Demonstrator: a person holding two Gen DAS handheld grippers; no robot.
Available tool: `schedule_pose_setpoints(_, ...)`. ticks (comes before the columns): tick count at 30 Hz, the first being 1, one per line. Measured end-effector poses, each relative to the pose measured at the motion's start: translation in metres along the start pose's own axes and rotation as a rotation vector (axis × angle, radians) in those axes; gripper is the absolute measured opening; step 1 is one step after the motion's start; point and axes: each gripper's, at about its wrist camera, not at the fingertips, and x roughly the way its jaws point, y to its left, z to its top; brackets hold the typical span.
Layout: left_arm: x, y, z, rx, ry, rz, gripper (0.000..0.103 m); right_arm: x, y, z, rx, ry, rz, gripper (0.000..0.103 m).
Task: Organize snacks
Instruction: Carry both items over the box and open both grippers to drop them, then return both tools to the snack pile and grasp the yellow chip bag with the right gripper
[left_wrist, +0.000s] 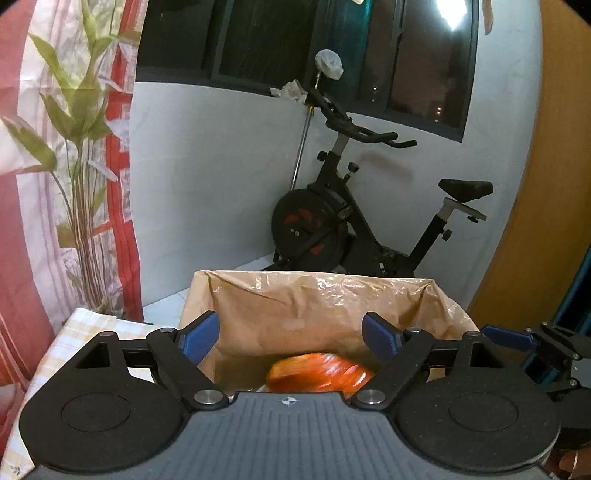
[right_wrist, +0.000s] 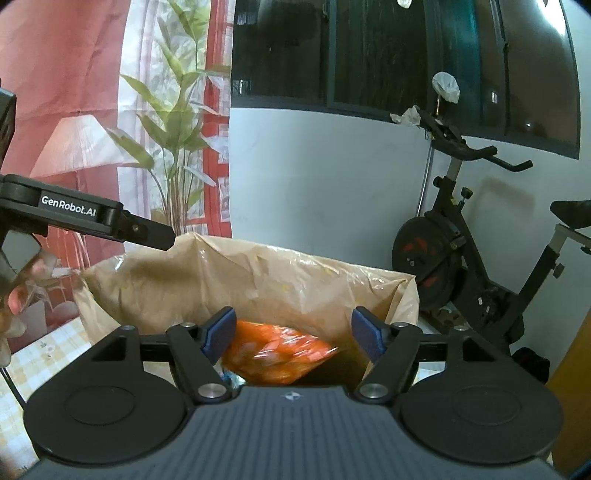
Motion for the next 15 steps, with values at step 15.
schedule_pose_setpoints(15,-0.071,0.032,-0.04,0.007,-0.017,0.074,0.086,-0.05,0.008,-0.021,0.082,-0.033,-0.015,0.072)
